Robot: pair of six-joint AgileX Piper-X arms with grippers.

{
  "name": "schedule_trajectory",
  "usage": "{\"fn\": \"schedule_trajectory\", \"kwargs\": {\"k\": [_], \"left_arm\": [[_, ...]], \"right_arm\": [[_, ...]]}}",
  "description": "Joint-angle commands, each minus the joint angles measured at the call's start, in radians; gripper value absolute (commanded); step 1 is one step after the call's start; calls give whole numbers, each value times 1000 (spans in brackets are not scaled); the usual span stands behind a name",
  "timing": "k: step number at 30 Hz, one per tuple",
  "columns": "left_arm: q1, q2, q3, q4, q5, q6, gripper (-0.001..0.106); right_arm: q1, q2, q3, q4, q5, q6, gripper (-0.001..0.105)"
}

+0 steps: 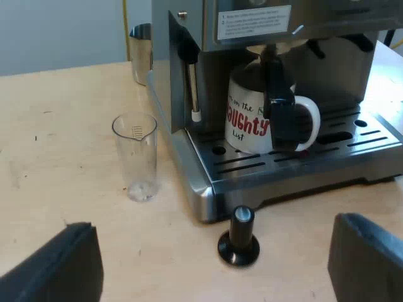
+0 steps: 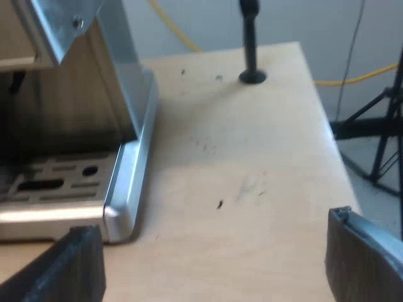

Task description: Place mug into machine

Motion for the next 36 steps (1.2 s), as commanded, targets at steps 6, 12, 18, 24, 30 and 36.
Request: {"fn": "schedule_trajectory", "kwargs": {"k": [6, 12, 18, 24, 30, 36], "left_arm": [[-5, -41, 116, -157, -17, -3, 79], [-5, -40, 186, -159, -17, -3, 79], [-5, -40, 225, -154, -17, -3, 79], [-5, -40, 237, -165, -17, -3, 79], [-5, -40, 237, -165, -17, -3, 79], [-5, -40, 237, -165, -17, -3, 79]], "right_arm": [[-4, -47, 101, -14, -28, -12, 72], [-4, -47, 157, -14, -28, -12, 72], [-4, -45, 190, -5, -28, -12, 72], [-4, -45, 218, 2, -28, -12, 72], [-4, -45, 233, -4, -31, 10, 72], [-4, -45, 233, -4, -31, 13, 72]]}}
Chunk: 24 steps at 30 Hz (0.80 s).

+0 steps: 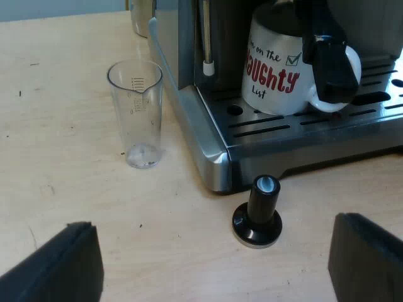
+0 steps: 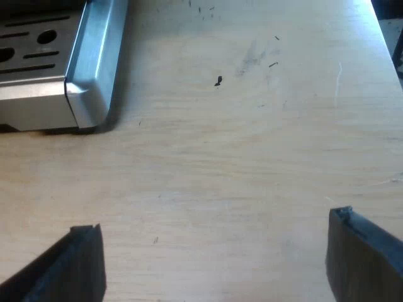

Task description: Place mug into machine

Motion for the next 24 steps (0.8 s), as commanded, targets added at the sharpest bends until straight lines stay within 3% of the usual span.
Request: {"fn": "schedule_trajectory", "kwargs": {"k": [1, 8, 12, 24], "left_arm": [[-5, -38, -2, -10, -13, -3, 79], [-5, -38, -2, -10, -13, 8, 79], [-5, -38, -2, -10, -13, 70, 79], [-5, -40, -2, -10, -8, 73, 79]], "right_arm": [[-4, -47, -3, -6, -8, 0, 72], [-4, -47, -3, -6, -2, -1, 72], [-4, -47, -3, -6, -2, -1, 72], [-4, -47, -3, -6, -2, -1, 72]]}}
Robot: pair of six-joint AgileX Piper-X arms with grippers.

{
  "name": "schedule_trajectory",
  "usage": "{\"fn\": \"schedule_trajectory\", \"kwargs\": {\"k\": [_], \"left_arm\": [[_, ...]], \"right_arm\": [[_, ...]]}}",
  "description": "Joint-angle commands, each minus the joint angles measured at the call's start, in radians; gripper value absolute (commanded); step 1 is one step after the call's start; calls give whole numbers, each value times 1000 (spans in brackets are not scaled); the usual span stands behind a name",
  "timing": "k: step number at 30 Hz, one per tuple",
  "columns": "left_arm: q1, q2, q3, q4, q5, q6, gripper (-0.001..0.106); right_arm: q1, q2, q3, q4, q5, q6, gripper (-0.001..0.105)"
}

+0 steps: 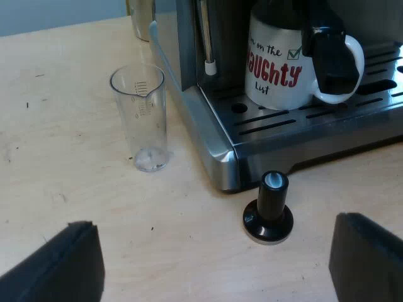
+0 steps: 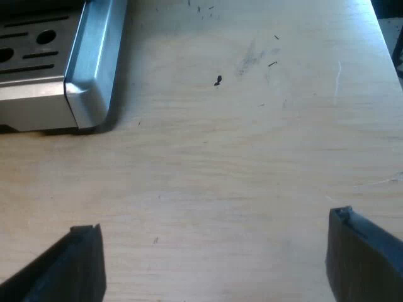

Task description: Place mug into machine

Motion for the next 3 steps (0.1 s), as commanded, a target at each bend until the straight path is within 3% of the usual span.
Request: {"fn": "schedule_trajectory", "kwargs": {"k": [1, 3], "left_arm": [[-5, -40, -2, -10, -5, 5, 79], [-5, -40, -2, -10, -5, 5, 79]], "right_arm": [[-4, -47, -3, -6, -2, -3, 72], [-4, -47, -3, -6, -2, -3, 72]]}}
